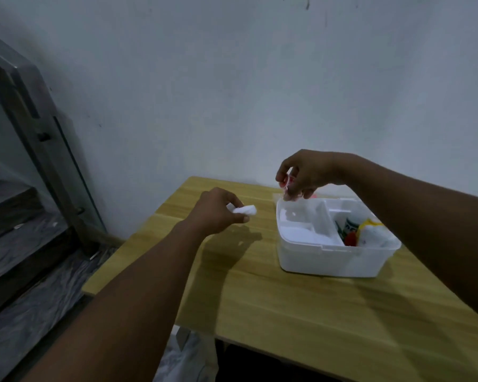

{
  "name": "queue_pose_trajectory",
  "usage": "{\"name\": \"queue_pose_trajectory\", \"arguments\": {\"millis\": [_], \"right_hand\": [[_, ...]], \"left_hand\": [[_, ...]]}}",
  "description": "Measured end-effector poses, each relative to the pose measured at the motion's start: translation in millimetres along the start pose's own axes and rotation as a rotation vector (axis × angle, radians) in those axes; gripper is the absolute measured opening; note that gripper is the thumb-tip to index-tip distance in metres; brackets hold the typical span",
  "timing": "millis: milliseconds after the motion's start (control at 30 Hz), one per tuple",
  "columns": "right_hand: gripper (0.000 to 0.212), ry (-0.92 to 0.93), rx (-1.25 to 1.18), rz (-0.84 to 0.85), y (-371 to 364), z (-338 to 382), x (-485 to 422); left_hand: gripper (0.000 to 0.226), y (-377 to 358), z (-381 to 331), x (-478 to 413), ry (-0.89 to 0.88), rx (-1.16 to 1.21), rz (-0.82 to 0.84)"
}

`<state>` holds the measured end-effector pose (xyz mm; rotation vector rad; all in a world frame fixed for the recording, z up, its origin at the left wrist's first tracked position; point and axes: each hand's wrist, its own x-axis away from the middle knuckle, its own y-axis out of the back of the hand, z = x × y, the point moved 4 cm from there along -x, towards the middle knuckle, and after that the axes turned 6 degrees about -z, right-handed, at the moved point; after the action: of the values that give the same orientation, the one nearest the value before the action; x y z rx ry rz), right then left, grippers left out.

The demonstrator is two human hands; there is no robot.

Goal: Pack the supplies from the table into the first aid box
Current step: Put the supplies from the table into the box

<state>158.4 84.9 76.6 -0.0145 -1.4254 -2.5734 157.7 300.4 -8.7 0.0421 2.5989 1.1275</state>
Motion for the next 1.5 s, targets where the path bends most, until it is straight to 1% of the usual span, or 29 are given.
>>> {"name": "queue_pose_trajectory", "arguments": {"millis": [167, 367, 533, 567, 633, 700, 767, 900, 1000, 1100, 1233, 1300, 1400, 1500], "right_hand": [[0.045, -0.005, 0.072, -0.019, -20.0, -19.1, 10.0], [0.043, 0.109, 0.216, -0.221, -40.5, -24.9, 7.7], [0.041, 0.103, 0.101, -0.239, -30.7, -37.2, 12.0], [0.038, 0.096, 0.066, -0.245, -26.5, -39.5, 13.1], [0.026, 0.096, 0.022, -0.267, -19.7, -42.8, 15.3], [0.016, 0.117, 0.077, -0.293, -15.6, -44.9, 16.6], [0.018, 0.123, 0.152, -0.297, -17.8, -45.9, 18.8], [0.034, 0.116, 0.275, -0.373, -24.6, -47.1, 22.1], [0.031, 0.139, 0.337, -0.411, -29.9, -46.1, 24.9], [0.022, 0.128, 0.314, -0.441, -36.2, -49.0, 25.7], [0.019, 0.140, 0.282, -0.441, -38.0, -49.5, 28.9], [0.017, 0.151, 0.251, -0.439, -33.3, -49.6, 32.0], [0.014, 0.145, 0.167, -0.480, -18.3, -53.7, 37.8], [0.013, 0.116, 0.106, -0.508, -2.2, -60.3, 44.8]], "left_hand": [[0.036, -9.4, -21.0, 1.4, -0.028, 0.002, 0.004], [0.037, -9.6, -22.2, 4.1, -0.021, -0.003, 0.007], [0.036, -11.2, -17.2, 3.2, -0.005, 0.012, 0.004], [0.036, -12.3, -17.5, 3.1, -0.002, 0.018, 0.005], [0.036, -15.1, -19.7, 2.5, 0.003, 0.035, 0.011], [0.036, -18.1, -24.2, 2.2, -0.006, 0.042, 0.019], [0.037, -20.4, -28.5, 1.4, -0.016, 0.037, 0.027], [0.035, -18.3, -31.0, -0.1, -0.016, 0.049, 0.027], [0.036, -11.5, -28.9, -1.7, -0.007, 0.075, 0.009], [0.037, -5.5, -34.0, -3.2, -0.009, 0.117, -0.003], [0.035, -7.1, -60.0, -1.2, -0.096, 0.142, 0.043], [0.038, -12.9, -75.4, 0.8, -0.146, 0.112, 0.083], [0.040, -23.6, -96.2, 5.5, -0.218, 0.025, 0.149], [0.043, -35.5, -107.7, 10.5, -0.253, -0.079, 0.233]]}}
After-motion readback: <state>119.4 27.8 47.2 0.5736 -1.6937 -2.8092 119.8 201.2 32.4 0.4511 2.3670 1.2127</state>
